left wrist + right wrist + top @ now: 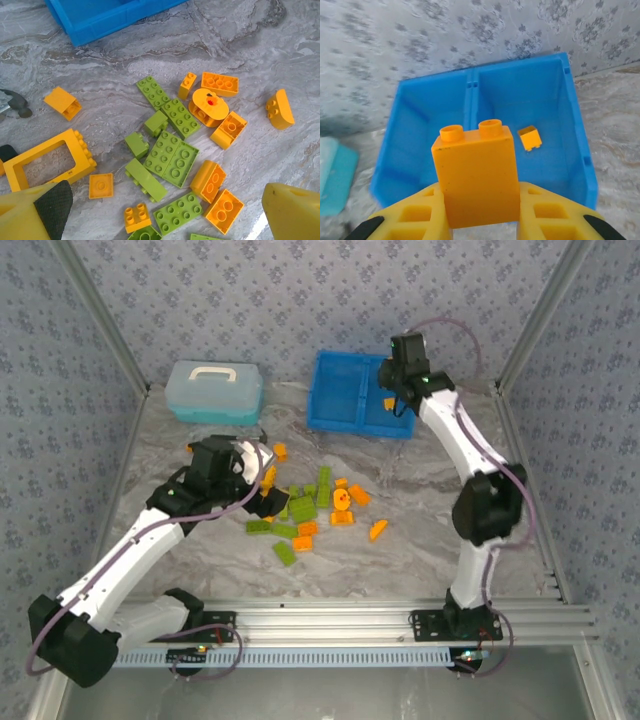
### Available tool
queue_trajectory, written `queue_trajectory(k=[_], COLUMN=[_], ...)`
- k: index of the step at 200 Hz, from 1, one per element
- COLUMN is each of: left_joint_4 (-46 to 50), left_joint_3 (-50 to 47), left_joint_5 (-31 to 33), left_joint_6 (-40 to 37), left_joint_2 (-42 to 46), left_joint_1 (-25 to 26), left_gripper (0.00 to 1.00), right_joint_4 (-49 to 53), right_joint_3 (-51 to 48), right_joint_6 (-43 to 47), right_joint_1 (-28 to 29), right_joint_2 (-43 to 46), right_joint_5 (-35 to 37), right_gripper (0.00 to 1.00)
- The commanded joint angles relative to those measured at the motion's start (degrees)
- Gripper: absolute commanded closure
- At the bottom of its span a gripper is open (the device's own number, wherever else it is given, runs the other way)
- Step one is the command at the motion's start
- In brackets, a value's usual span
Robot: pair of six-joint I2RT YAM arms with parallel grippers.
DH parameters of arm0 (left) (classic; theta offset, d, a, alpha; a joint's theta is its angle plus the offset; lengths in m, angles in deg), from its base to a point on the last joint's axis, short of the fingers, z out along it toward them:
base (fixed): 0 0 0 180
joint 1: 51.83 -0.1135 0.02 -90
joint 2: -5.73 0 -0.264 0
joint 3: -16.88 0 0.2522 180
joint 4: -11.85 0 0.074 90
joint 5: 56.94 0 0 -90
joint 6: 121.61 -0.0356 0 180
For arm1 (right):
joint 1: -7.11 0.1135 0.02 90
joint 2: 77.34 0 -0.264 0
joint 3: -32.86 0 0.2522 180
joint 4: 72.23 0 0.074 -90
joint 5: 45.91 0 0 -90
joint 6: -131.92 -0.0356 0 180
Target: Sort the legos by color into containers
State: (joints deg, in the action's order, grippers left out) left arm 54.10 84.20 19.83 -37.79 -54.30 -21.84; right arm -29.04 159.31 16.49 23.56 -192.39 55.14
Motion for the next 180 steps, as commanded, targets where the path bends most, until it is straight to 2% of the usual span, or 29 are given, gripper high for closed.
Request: queue_trajectory(k=[1, 18, 53, 77, 91, 101, 123, 144, 171, 180], left_joint_4=[-1.0, -1.3, -1.1, -1.3, -1.5, -1.5, -2.4, -5.5, -4.3, -3.1], left_joint_3=[-0.4, -0.6, -0.5, -0.8, -0.7, -0.6, -0.3, 0.6, 5.6, 7.9], left_joint_5=[0.9, 1.1, 1.2, 1.2, 1.0, 0.8, -0.1, 0.1, 11.7, 13.5], left_joint_6=[-0.9, -1.0, -1.1, -1.0, -1.0, -0.9, 1.2, 10.1, 26.9, 31.4], left_joint_2=[1.7, 1.6, 1.0, 0.8, 0.5, 0.1, -0.7, -1.6, -7.6, -10.9], left_joint_1=[-0.2, -0.3, -0.2, -0.2, -0.3, -0.2, -0.2, 1.1, 8.5, 10.7], left_gripper=[0.01, 0.01, 0.01, 0.01, 0.01, 0.01, 0.01, 0.01, 0.07, 0.09], right_joint_4=[9.9, 12.2, 11.7, 14.1, 14.2, 14.0, 14.2, 12.9, 8.2, 6.2], right_joint_3=[10.0, 15.9, 17.0, 19.4, 19.6, 19.3, 17.7, 11.5, -5.6, -12.5], right_joint_6=[0.7, 0.3, -1.2, -1.2, -0.8, -0.3, 0.2, 0.4, 1.8, 1.9], right_joint_1=[-1.4, -1.9, -2.5, -2.5, -2.3, -2.0, -1.6, -0.9, 1.3, 1.8], right_joint_2=[-9.3, -14.6, -19.4, -20.4, -18.9, -17.2, -13.0, -6.5, 7.1, 12.1], right_joint_5=[-0.8, -1.3, -3.7, -4.6, -4.2, -4.1, -3.8, -4.4, -5.5, -6.4], right_gripper=[0.72, 0.72, 0.7, 0.61, 0.48, 0.42, 0.4, 0.41, 0.39, 0.37])
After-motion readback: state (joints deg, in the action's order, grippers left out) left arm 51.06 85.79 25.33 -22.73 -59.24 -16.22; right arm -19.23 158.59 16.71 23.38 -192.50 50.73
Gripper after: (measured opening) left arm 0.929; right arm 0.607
